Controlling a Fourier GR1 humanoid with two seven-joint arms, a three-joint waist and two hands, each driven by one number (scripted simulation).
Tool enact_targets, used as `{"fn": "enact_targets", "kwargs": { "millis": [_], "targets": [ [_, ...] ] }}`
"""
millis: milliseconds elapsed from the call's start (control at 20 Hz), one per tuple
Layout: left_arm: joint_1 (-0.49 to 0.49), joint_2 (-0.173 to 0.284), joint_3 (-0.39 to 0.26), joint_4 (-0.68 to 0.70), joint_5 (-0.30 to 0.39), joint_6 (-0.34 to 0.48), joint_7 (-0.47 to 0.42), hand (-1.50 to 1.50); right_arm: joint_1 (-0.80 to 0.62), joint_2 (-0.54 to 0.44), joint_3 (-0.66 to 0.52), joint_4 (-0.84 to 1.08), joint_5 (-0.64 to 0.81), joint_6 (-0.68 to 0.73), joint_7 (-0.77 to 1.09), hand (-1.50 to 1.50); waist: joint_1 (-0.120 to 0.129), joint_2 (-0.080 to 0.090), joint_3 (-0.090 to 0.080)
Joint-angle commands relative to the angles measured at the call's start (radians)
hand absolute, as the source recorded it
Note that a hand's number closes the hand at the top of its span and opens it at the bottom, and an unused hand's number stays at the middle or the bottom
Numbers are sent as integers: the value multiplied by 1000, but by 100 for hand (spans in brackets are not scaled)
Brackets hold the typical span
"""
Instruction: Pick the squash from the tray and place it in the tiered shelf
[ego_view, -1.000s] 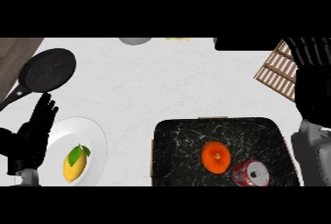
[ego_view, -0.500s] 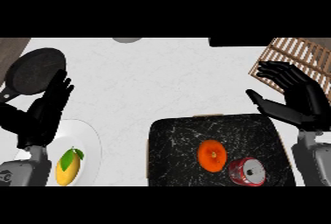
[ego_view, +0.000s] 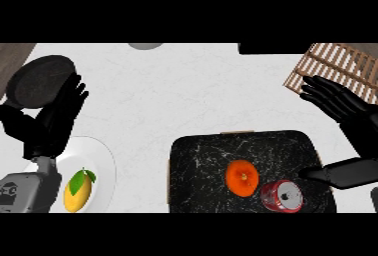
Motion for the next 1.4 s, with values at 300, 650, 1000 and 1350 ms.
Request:
{"fn": "enact_targets", "kwargs": {
  "millis": [300,650,1000,1350],
  "targets": [
    [5,0,-13,5,-3,-25,-14,0,-130,-397,201,-205,348,200,348,-150,32,-4,-7],
    [-60,-12,-2,87,-17,-31,-47,0,-286,-212,482,-282,496,168,723,-150,27,6,-1],
    [-47,-12,11,33,-8,-24,-3,0,-398,-43,670,-144,618,210,898,-150,34,5,-1],
    [-43,-21,28,75,-19,-20,-33,0,-343,-74,722,-181,676,249,965,-150,11,2,0]
  ]
}}
